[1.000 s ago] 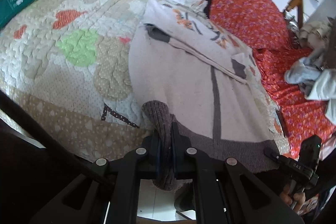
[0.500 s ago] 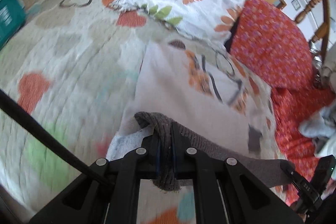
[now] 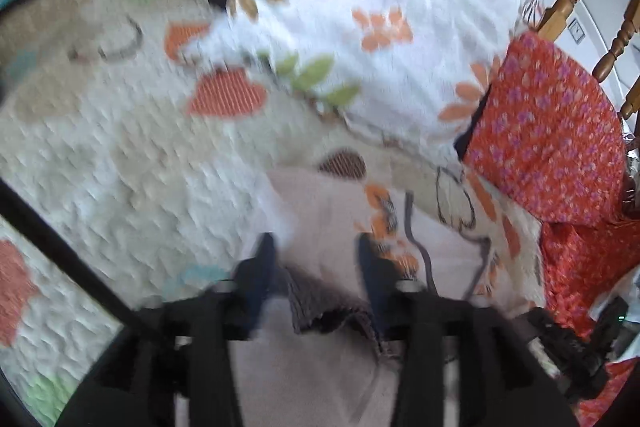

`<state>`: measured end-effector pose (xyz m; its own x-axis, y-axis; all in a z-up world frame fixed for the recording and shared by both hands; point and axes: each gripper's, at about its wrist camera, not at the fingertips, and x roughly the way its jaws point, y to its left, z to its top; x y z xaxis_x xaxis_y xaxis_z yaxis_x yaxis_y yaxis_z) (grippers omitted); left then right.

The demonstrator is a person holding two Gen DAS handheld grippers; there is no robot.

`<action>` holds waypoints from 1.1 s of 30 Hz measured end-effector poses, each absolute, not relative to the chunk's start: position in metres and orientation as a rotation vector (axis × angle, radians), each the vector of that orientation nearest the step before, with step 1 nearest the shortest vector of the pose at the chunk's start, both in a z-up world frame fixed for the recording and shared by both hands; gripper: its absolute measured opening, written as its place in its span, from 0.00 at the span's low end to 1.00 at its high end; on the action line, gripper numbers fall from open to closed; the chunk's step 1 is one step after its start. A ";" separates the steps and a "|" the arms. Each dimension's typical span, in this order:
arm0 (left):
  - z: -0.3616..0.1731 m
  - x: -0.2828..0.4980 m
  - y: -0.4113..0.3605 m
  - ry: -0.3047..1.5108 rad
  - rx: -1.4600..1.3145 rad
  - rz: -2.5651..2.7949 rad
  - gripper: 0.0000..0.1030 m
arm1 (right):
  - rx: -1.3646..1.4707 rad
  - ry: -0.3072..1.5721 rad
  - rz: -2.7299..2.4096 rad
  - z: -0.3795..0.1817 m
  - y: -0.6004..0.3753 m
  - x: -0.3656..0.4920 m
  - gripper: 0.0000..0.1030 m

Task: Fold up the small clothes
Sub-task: 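Lift the hem with both grippers and fold it toward the collar, then open, then open both grippers and pull them back from the folded sweater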

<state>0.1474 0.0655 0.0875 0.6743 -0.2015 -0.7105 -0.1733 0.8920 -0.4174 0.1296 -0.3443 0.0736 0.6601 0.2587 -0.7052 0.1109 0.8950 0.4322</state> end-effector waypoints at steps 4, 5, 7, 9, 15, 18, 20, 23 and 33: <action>0.098 0.134 0.072 0.827 -0.485 -0.006 0.57 | 0.428 0.795 0.023 0.088 -0.351 0.120 0.59; 0.097 0.132 0.072 0.838 -0.493 -0.021 0.57 | 0.423 0.789 0.019 0.091 -0.352 0.118 0.59; 0.096 0.124 0.070 0.865 -0.496 -0.055 0.57 | 0.409 0.767 0.003 0.099 -0.352 0.109 0.59; 0.095 0.116 0.063 0.882 -0.478 -0.091 0.57 | 0.394 0.754 0.016 0.104 -0.348 0.100 0.59; 0.073 0.131 0.021 0.954 -0.287 -0.154 0.57 | 0.344 0.874 0.173 0.082 -0.305 0.109 0.58; 0.047 0.157 0.022 1.003 -0.276 -0.085 0.57 | 0.278 0.932 0.172 0.061 -0.291 0.124 0.58; 0.037 0.169 0.032 1.012 -0.271 -0.015 0.57 | 0.232 0.968 0.132 0.045 -0.293 0.133 0.58; 0.040 0.180 0.064 0.945 -0.314 0.137 0.57 | 0.194 0.973 -0.018 0.030 -0.316 0.141 0.57; 0.069 0.145 0.102 0.911 -0.414 0.130 0.59 | 0.305 0.864 -0.133 0.071 -0.365 0.111 0.58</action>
<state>0.1450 0.1016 0.0688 0.6113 -0.0644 -0.7888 -0.2822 0.9134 -0.2933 0.1107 -0.3653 0.0715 0.6441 0.0083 -0.7649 0.2372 0.9485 0.2101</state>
